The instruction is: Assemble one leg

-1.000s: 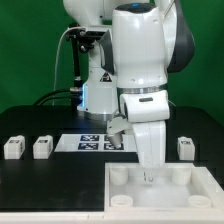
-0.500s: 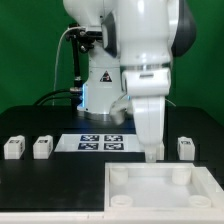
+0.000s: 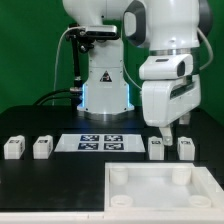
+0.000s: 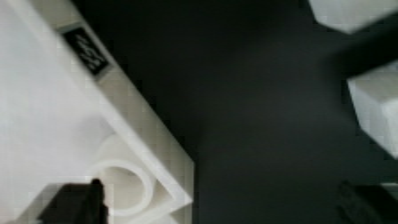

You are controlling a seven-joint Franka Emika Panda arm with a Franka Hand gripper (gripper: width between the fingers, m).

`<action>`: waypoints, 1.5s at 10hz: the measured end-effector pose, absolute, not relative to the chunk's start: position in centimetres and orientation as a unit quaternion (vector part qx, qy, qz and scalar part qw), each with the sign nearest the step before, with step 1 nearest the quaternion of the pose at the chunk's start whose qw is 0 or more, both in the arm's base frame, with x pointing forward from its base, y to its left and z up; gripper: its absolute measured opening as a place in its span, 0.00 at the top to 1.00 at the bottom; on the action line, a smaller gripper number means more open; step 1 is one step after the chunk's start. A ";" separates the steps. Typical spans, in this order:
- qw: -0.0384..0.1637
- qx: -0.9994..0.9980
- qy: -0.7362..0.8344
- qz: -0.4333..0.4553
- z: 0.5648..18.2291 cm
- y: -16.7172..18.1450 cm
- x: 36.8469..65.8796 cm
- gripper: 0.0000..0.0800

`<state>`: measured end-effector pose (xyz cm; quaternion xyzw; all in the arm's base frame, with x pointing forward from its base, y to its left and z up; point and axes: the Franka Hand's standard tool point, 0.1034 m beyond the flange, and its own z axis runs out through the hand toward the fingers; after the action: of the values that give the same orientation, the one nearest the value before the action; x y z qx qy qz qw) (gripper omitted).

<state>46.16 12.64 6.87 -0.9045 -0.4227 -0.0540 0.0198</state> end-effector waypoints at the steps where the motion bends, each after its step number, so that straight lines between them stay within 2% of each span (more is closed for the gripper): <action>1: 0.024 -0.924 -0.378 -0.053 6.8 12.6 46.1 0.19; 4: 0.036 -0.966 -0.251 -0.048 6.7 12.9 45.8 0.19; 5: 0.044 -0.987 -0.152 -0.038 6.3 13.8 44.5 0.19; 8: 0.062 -0.997 0.021 -0.027 5.2 15.2 43.2 0.19; 9: 0.064 -0.997 0.024 -0.034 4.7 15.1 43.1 0.19; 12: 0.059 -0.998 0.013 0.004 4.6 15.0 42.8 0.19; 15: 0.045 -0.987 0.014 0.153 4.4 15.8 42.0 0.19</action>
Offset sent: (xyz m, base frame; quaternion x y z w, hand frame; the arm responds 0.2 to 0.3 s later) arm 0.0000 0.0000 0.0000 0.0000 0.0000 0.1790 0.9838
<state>41.95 15.76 4.44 -0.9871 0.0138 0.1532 0.0454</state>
